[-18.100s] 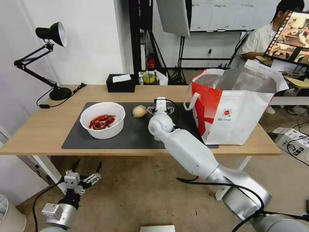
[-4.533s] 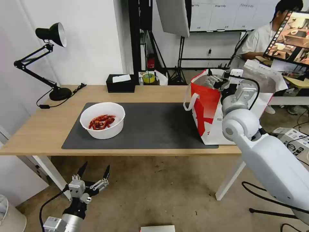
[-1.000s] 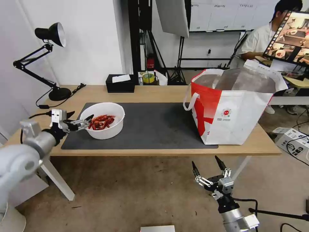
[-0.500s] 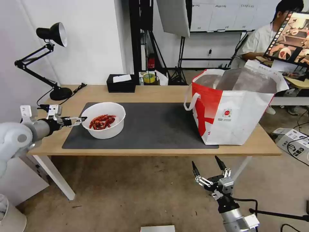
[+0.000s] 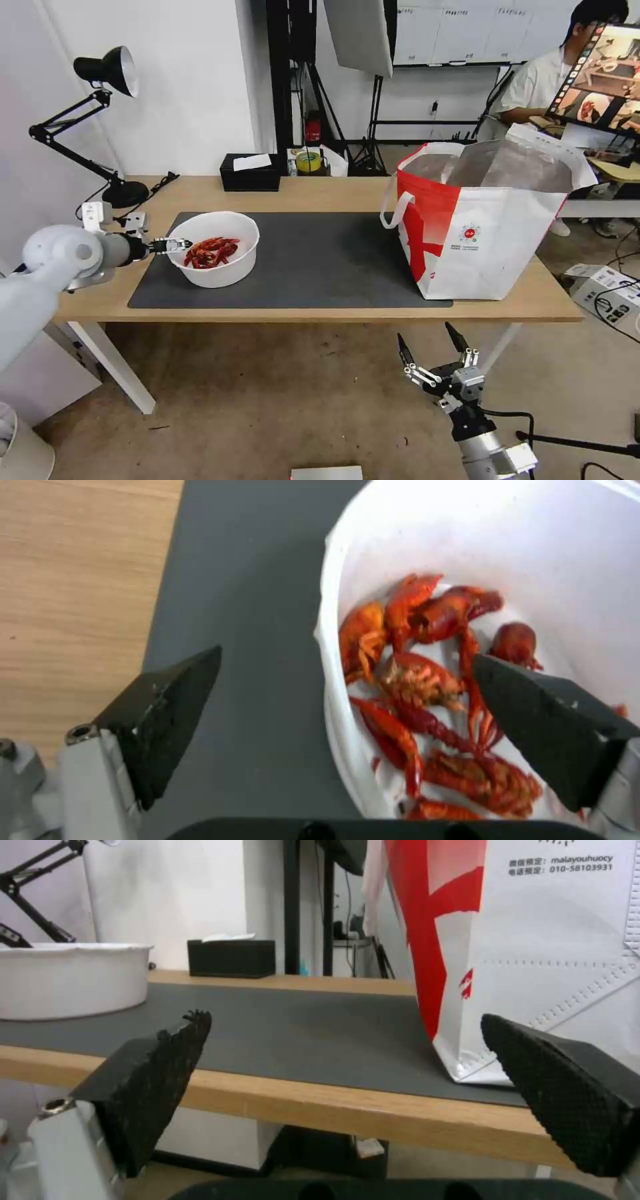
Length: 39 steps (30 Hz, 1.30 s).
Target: Pick up the trash from the table and place it into the takeout bag.
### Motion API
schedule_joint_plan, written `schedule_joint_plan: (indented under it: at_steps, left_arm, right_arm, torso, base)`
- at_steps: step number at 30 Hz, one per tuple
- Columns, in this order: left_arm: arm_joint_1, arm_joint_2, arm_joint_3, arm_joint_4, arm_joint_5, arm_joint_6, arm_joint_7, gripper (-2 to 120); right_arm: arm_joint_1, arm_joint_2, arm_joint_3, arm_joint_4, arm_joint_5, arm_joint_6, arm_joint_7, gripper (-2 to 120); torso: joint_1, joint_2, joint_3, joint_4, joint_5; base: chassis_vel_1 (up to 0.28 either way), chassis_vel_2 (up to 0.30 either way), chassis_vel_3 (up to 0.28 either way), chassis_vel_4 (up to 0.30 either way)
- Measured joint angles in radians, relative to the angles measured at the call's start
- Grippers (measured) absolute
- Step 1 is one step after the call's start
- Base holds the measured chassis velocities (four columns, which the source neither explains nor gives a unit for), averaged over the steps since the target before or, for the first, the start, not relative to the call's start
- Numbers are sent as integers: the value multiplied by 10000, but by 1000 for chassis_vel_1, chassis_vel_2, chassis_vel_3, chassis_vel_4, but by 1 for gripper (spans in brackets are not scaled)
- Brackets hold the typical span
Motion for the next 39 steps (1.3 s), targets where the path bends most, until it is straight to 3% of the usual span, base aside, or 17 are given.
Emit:
schedule_joint_plan:
  at_steps: [3,8,11,14,15,21,32,35,39]
  left_arm:
    - [-286,-109,335,138,-121,0,-443,100]
    - [-402,-110,590,175,-232,-10,-650,97]
    - [-460,-95,767,180,-418,-22,-787,82]
    - [-474,-100,791,181,-459,-24,-810,77]
    - [-488,-121,812,181,-481,-35,-831,69]
    - [-490,-161,833,184,-478,-48,-839,49]
    - [-126,-50,493,-3,-446,-63,-852,7]
    - [40,-26,302,-100,-442,-68,-847,0]
    - [234,-19,64,-203,-458,-71,-848,0]
  right_arm:
    - [0,0,0,0,0,0,0,100]
    - [0,0,0,0,0,0,0,100]
    - [0,0,0,0,0,0,0,100]
    - [0,0,0,0,0,0,0,100]
    - [0,0,0,0,0,0,0,100]
    - [0,0,0,0,0,0,0,100]
    - [0,0,0,0,0,0,0,100]
    - [0,-1,0,0,0,0,0,100]
    - [0,0,-1,0,0,0,0,100]
  torso:
    - [0,1,0,0,-2]
    - [0,1,0,1,0]
    - [-1,1,0,1,-1]
    - [0,1,0,1,-1]
    - [-1,1,0,1,-1]
    - [-1,1,0,1,-1]
    - [-1,1,-1,0,-1]
    - [-1,1,0,0,-1]
    - [-1,1,0,1,-1]
  base:
    - [0,0,0,0]
    - [0,0,0,0]
    - [0,0,0,0]
    - [0,0,0,0]
    - [0,0,0,0]
    - [0,0,0,0]
    - [0,0,0,0]
    - [0,0,0,0]
    - [0,0,0,0]
